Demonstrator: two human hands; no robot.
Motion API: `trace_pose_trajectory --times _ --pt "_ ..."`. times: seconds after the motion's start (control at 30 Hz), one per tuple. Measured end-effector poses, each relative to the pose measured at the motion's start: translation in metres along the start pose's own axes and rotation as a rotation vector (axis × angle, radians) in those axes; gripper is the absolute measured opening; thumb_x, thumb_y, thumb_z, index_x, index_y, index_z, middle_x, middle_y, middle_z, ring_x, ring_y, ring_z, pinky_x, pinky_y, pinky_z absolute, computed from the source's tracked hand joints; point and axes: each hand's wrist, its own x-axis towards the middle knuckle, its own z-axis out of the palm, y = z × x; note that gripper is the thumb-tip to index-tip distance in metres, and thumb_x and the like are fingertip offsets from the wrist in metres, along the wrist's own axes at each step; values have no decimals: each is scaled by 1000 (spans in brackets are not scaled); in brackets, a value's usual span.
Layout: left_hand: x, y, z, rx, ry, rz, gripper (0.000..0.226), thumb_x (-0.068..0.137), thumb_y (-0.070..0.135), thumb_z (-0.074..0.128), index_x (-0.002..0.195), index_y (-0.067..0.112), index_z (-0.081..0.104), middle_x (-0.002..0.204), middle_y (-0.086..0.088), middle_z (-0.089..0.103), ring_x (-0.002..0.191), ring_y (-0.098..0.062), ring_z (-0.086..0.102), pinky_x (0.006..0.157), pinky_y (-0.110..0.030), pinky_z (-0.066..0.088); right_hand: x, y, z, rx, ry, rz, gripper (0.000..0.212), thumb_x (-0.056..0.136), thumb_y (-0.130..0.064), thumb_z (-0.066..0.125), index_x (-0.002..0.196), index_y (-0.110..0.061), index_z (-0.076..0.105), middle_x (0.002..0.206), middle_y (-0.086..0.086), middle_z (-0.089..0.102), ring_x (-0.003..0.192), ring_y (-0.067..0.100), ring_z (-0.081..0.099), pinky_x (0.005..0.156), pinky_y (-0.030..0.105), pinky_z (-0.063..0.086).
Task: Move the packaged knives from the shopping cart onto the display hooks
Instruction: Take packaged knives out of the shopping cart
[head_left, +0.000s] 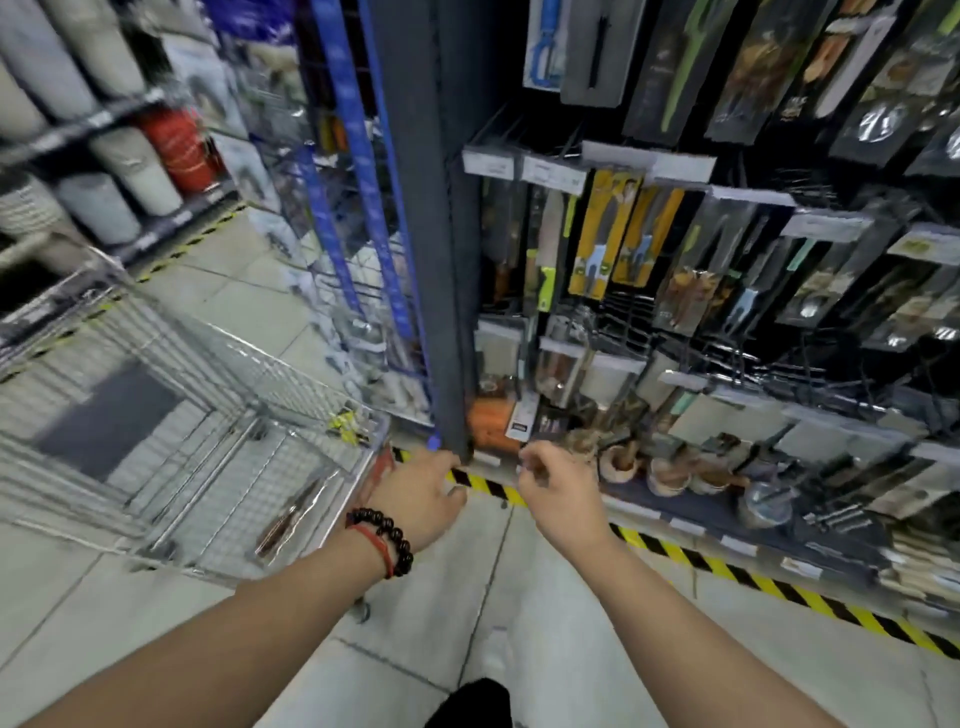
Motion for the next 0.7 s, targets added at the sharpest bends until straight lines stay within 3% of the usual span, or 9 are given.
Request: trace_pose_trajectory --times 0.1,0.23,0.3,0.4,0.5,0.7 --pt "-39 -32 -8 -28 15 -108 47 82 40 45 123 20 57 122 -3 60 112 -24 57 94 -32 44 -22 -27 41 44 -76 -22 12 79 -19 61 89 -26 61 82 -11 58 82 17 59 73 35 46" --pt "-75 -77 -26 -64 57 -190 44 94 28 53 137 18 49 134 -6 55 122 -25 51 97 -28 39 -32 -62 89 6 -176 -31 22 83 -21 59 104 -20 68 94 -8 64 91 14 60 77 29 46" --pt "-89 -105 -35 -98 60 -269 41 95 35 49 132 18 53 135 -7 54 122 -24 51 97 -27 39 -36 -79 112 -6 -230 -35 21 84 -23 58 104 -20 67 96 -6 64 93 16 59 77 29 46" --pt "-100 -157 -41 -108 41 -363 57 85 49 42 135 24 48 141 -3 50 125 -23 48 104 -32 39 -39 -102 151 -18 -303 -38 18 84 -25 57 98 -20 67 98 -3 65 95 18 60 81 34 50" --pt "-97 -211 -48 -125 11 -380 48 92 37 50 138 26 46 141 -1 48 125 -20 47 100 -28 37 -33 -124 198 -19 -332 -32 10 80 -22 57 87 -26 63 84 -10 61 84 15 59 75 32 49" --pt "-54 -320 -69 -235 -71 -340 50 82 40 47 129 23 51 127 -4 55 114 -23 53 96 -34 43 0 -175 301 -2 -368 141 20 84 -21 57 100 -20 68 94 -4 67 90 16 63 79 30 50"
